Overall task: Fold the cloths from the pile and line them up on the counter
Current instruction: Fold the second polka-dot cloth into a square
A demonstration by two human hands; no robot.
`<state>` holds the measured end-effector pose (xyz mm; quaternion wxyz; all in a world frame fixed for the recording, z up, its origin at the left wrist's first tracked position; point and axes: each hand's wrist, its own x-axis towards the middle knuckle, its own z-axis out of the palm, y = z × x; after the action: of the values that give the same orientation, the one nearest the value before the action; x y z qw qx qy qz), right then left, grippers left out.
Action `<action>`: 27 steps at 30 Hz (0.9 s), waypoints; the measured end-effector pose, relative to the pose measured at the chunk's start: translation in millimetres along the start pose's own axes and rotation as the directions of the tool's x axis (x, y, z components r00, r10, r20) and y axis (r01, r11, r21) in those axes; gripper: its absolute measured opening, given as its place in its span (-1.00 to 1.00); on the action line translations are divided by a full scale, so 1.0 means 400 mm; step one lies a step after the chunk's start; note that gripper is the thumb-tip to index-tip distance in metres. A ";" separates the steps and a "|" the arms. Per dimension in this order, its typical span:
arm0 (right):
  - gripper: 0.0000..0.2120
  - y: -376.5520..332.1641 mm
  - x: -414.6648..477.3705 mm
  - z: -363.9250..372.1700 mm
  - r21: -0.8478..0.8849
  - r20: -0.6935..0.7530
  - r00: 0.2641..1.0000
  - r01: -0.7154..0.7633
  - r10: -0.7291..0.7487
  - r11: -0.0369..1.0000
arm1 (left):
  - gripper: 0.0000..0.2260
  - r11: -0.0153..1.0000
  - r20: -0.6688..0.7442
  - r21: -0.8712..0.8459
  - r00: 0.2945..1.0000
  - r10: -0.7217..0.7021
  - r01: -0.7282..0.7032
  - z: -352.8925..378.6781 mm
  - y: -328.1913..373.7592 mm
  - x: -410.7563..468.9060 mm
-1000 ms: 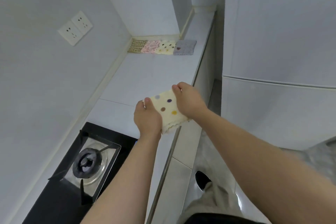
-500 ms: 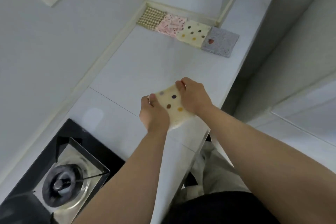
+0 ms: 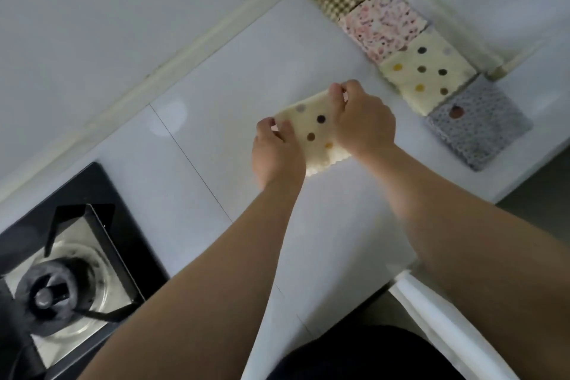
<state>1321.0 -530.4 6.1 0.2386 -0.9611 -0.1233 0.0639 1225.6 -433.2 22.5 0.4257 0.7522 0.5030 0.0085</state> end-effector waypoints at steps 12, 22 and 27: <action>-0.82 0.101 -0.029 0.056 -0.148 -0.045 0.847 0.518 -0.529 0.843 | -0.55 0.456 0.429 0.582 0.731 0.531 -0.673 0.018 -0.061 0.051; -0.70 -0.034 0.270 0.035 -0.261 0.154 0.900 0.434 -0.407 0.862 | -0.53 0.458 0.440 0.640 0.783 0.440 -0.617 0.040 0.126 0.294; -0.65 -0.085 0.387 0.038 -0.313 0.218 0.907 0.414 -0.359 0.855 | -0.52 0.424 0.455 0.674 0.792 0.407 -0.605 0.030 0.194 0.400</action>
<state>1460.3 -453.1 -1.1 0.0608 -0.9357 -0.3414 0.0642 1368.2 -328.7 -1.3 0.0763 0.9709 0.1494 -0.1711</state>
